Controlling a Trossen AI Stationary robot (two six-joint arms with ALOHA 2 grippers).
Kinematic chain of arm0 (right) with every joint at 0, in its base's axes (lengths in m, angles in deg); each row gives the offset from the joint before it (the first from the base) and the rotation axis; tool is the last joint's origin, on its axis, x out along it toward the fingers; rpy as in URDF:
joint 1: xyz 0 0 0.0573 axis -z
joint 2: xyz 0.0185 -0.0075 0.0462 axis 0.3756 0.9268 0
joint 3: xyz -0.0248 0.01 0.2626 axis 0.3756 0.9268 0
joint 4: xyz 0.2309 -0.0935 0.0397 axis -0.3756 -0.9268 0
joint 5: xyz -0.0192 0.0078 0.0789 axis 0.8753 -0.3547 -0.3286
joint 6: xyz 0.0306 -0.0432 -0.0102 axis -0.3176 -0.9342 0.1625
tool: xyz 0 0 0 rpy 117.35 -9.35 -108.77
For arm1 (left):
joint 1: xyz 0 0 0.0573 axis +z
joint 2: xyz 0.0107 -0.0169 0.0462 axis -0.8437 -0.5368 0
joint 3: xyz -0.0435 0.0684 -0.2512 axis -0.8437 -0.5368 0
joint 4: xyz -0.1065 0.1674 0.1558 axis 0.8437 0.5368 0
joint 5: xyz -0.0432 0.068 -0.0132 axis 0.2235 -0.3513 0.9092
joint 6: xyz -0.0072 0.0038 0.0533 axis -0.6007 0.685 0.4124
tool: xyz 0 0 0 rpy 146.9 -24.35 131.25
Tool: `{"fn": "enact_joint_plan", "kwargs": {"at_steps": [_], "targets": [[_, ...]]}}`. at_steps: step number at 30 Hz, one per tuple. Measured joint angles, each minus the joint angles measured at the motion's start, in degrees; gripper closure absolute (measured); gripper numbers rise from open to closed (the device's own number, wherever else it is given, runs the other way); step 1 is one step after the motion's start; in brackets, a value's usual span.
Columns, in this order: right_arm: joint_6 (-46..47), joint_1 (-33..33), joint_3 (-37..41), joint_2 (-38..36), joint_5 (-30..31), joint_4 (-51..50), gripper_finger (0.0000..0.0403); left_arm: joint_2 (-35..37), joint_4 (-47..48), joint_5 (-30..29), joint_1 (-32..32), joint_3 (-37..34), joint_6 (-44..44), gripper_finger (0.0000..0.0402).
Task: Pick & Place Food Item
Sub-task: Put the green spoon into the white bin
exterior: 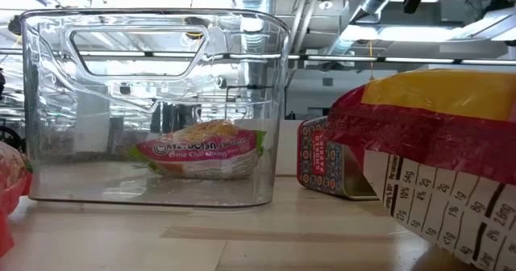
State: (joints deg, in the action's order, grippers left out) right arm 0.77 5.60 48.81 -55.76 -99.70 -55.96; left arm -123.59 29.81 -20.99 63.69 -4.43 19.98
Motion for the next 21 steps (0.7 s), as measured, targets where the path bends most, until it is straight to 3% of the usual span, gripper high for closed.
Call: {"fn": "enact_joint_plan", "kwargs": {"at_steps": [3,7,10,15,21], "targets": [[0.00,0.00,0.00,0.00,0.12,-1.02,0.0147,0.00,-0.49,-4.30,0.00,0.00,-0.02,0.0101],[0.02,0.00,0.00,0.00,0.14,-1.95,0.0147,0.00,-0.04,-15.99,0.00,0.00,-2.86,0.0101],[0.02,0.00,0.00,0.02,0.16,-1.98,0.0147,0.00,3.06,-21.17,0.02,0.49,-4.55,0.0101],[0.02,0.56,0.00,0.03,0.19,-1.99,0.0147,-3.96,15.04,-23.17,0.02,6.13,-5.93,0.0111],[0.05,1.58,0.00,0.07,0.34,-2.01,0.0147,-14.95,33.92,-24.69,2.76,17.16,-8.85,0.0137]]}}
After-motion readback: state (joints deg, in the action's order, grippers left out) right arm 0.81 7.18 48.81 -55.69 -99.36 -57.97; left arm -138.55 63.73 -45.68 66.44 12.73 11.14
